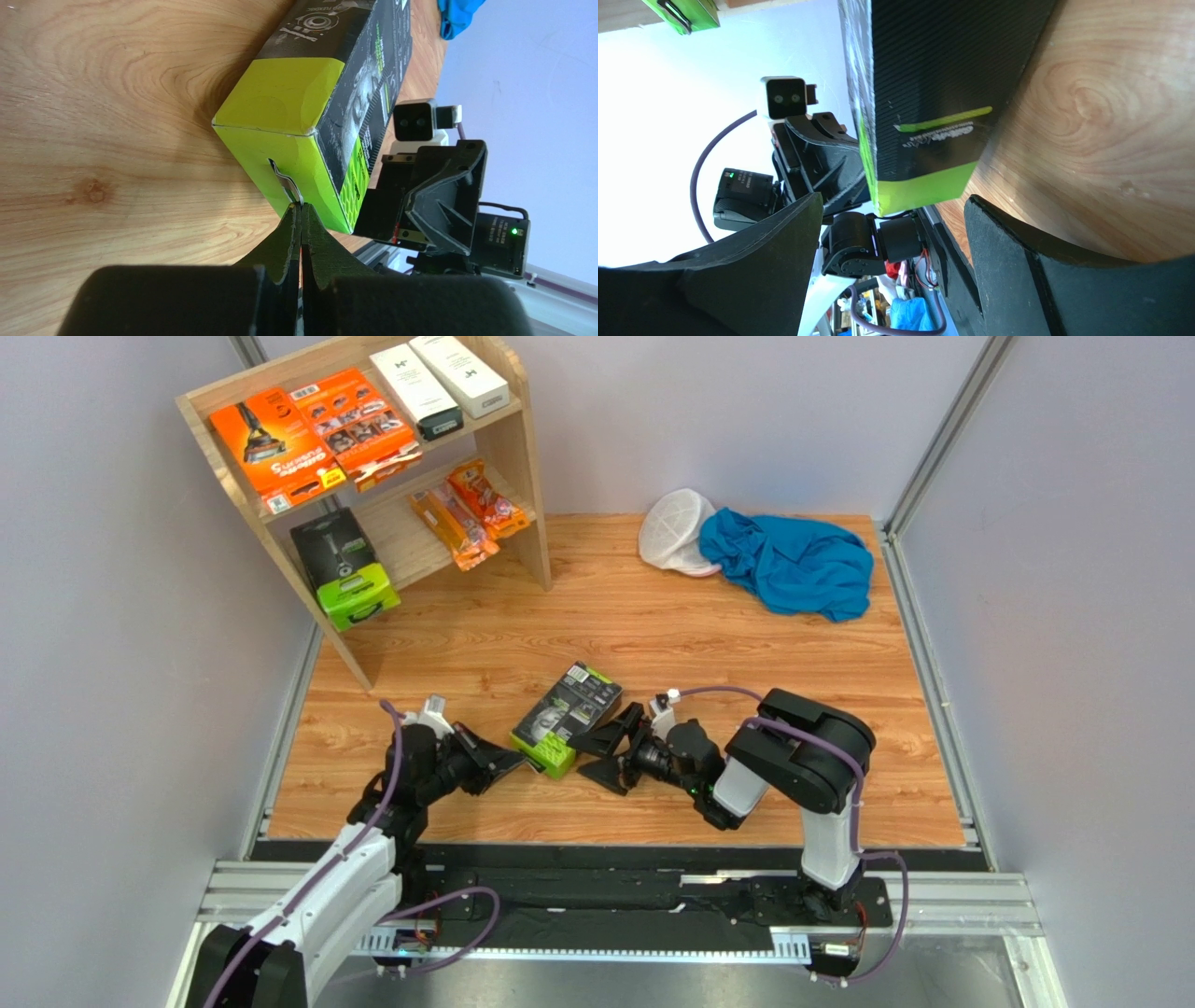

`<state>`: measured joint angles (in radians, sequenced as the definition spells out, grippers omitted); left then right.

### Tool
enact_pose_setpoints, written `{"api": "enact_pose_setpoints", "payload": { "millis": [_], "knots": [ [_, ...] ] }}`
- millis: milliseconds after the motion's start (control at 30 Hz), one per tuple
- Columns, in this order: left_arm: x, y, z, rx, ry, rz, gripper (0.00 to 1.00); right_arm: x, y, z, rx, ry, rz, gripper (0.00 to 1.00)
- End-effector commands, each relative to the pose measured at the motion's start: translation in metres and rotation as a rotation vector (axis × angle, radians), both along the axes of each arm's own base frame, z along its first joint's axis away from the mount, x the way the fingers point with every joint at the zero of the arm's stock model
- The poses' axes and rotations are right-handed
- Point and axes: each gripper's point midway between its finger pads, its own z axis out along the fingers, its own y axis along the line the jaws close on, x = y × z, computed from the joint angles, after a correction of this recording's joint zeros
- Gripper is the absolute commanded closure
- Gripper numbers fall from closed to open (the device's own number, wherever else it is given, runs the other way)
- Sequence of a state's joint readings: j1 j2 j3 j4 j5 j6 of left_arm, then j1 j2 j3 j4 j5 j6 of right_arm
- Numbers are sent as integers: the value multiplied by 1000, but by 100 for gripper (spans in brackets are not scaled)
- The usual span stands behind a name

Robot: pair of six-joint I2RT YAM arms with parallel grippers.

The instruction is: Place and organize the shaving razors onto the shelf

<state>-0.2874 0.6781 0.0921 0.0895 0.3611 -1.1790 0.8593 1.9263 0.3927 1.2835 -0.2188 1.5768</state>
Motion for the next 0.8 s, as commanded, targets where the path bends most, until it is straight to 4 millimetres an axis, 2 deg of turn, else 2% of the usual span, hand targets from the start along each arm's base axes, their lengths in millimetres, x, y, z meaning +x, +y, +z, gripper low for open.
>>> {"api": "enact_pose_setpoints", "payload": {
  "millis": [0,33,233,567,767],
  "knots": [
    [7,-7,23,-12,-82,-45,100,14,7,68,209,-160,-42,22],
    [8,-7,25,-12,-82,-45,100,14,13,70,221,-161,-28,22],
    [8,-10,34,-30,-94,-55,100,14,23,52,204,-118,-19,23],
    [10,-12,58,-28,-142,-74,100,7,17,46,179,-109,-23,25],
    [5,-13,57,-28,-141,-94,100,17,32,55,212,-134,-19,26]
  ]
}}
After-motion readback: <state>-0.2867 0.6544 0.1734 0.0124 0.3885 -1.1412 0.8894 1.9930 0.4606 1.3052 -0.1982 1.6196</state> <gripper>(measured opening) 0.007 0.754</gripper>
